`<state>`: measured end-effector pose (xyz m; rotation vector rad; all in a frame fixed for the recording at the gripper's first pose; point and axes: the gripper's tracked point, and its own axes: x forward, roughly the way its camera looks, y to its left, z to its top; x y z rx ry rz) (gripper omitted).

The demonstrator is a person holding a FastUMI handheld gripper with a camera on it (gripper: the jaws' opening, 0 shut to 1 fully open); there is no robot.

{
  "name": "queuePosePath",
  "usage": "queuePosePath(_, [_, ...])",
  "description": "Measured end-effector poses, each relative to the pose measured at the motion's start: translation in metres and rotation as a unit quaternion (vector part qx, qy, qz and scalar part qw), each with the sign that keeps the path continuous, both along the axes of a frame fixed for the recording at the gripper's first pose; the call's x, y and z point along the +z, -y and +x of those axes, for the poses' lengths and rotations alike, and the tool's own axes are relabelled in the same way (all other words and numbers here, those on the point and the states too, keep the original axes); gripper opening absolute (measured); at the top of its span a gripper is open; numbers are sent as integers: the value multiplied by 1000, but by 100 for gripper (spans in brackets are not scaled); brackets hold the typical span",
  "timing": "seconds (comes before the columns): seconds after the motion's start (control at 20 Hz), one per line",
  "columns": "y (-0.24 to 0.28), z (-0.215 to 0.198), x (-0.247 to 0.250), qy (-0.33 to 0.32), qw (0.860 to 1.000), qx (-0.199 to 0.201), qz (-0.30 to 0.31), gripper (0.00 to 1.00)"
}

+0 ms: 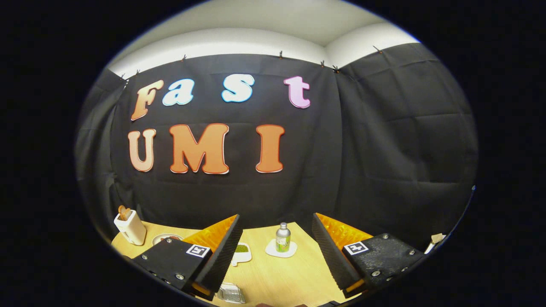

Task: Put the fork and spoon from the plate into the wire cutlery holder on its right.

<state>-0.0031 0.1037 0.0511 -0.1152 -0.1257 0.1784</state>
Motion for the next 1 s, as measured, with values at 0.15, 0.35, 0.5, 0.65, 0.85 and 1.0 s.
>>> queuePosePath(0.15, [-30, -6, 21, 19, 999, 33, 13, 98])
queuePosePath(0.35, [-64, -25, 62, 87, 994, 59, 17, 94])
queuePosePath(0.5, [-86, -29, 57, 93, 995, 45, 15, 92])
queuePosePath(0.65, [-113, -33, 40, 67, 997, 46, 11, 92])
queuePosePath(0.85, [-147, -33, 28, 55, 996, 68, -9, 92])
queuePosePath(1.0, [-171, -34, 21, 40, 994, 98, -9, 92])
